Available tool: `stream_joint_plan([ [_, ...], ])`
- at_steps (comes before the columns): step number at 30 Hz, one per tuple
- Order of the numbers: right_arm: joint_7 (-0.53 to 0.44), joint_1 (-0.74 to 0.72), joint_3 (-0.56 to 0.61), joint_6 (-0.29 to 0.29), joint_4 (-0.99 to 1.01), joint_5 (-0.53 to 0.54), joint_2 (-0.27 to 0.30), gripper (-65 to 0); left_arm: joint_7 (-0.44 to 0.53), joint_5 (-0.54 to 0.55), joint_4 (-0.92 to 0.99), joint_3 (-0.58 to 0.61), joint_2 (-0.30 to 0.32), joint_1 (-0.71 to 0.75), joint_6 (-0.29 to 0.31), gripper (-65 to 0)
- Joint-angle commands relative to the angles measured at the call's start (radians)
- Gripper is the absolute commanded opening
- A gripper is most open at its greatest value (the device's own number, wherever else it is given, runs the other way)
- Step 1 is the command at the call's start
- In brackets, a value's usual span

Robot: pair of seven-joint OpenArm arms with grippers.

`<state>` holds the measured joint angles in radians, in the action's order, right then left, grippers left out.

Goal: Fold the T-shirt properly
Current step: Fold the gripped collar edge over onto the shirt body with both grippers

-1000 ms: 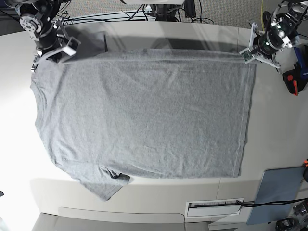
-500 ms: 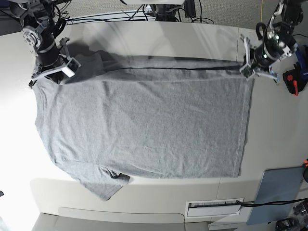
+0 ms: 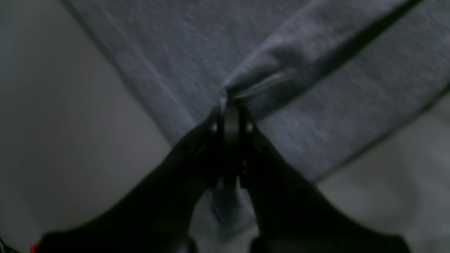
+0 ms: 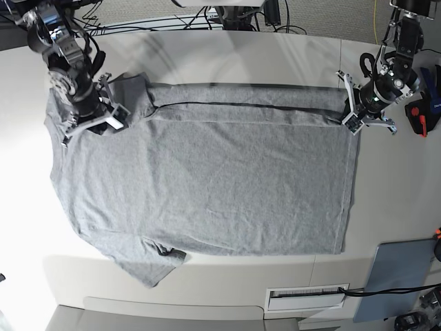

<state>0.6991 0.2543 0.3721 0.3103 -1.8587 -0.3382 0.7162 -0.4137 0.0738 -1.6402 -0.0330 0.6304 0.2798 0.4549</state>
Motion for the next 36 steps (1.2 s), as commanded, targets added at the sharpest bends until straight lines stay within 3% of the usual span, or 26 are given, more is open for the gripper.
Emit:
stream_joint_plan([
  [1,0.005,-0.029,0.005,-0.016,0.007,-0.015,0.017,-65.0,0.022,0.005,-0.011,-0.009,0.012,-0.021,-0.008,-65.0],
  [13,0.039,-0.094,0.018,-0.017,0.064,-0.022,0.007,-65.0,0.021,-0.010,-0.010,-0.008,0.010,-0.095,-0.009,-65.0],
  [17,0.046,-0.094,-0.009,-0.051,0.064,-0.029,0.006,-65.0,0.021,-0.010,-0.010,-0.008,0.010,-0.106,-0.009,-65.0],
  [23,0.031,-0.093,-0.041,-0.053,0.064,-0.029,0.005,-65.0,0.022,-0.010,-0.009,-0.008,0.010,-0.106,-0.009,-65.0],
  [34,0.030,-0.102,-0.042,-0.057,0.068,-0.029,-0.059,-65.0,0.022,-0.010,-0.008,-0.008,0.010,-0.114,-0.009,-65.0],
  [36,0.033,-0.103,-0.042,-0.057,0.068,-0.029,-0.059,-59.5,0.022,-0.010,-0.008,-0.008,0.010,-0.114,-0.009,-64.8],
])
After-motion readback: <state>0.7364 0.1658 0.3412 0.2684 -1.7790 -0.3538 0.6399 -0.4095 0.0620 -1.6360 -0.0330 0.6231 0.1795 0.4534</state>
